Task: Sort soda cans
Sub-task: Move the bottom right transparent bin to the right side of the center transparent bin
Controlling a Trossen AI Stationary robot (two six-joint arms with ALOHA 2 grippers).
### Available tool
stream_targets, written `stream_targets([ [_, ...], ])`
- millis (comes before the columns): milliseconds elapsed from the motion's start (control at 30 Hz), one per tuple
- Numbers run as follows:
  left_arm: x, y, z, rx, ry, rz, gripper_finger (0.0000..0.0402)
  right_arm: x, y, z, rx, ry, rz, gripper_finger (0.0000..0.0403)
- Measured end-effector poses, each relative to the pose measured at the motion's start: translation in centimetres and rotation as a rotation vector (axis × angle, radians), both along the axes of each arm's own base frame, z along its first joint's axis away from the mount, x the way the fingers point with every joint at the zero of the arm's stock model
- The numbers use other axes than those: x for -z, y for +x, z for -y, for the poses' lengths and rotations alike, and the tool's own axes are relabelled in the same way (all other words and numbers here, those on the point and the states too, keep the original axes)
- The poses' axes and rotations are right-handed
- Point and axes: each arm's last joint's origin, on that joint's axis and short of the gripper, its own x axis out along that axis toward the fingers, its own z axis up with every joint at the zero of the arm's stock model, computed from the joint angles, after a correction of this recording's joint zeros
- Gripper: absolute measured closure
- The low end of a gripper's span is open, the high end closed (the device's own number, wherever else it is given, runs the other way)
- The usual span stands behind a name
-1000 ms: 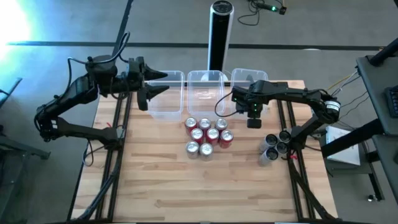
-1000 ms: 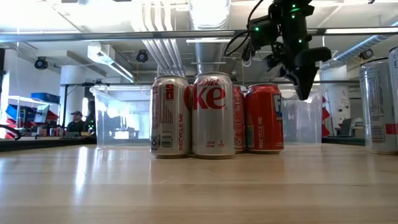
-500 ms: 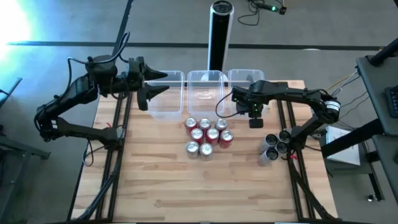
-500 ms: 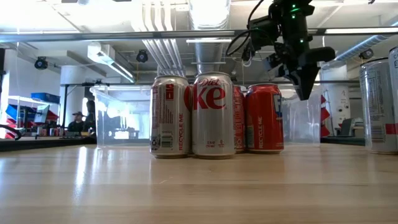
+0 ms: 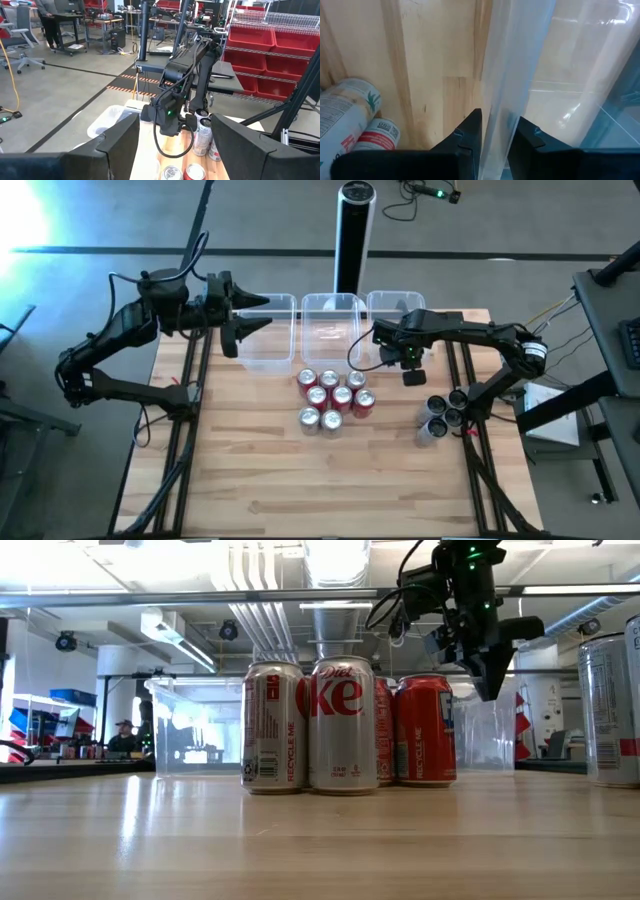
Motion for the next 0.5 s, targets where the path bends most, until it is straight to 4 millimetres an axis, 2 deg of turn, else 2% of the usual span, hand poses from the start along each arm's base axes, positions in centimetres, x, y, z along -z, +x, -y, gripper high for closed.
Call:
stream_targets([
  [500,-0.01,-0.04,0.01,0.000,0.008,-0.001,0.0170,0.03,0.19,-0.13,0.030,0.048,0.038,0.0351],
])
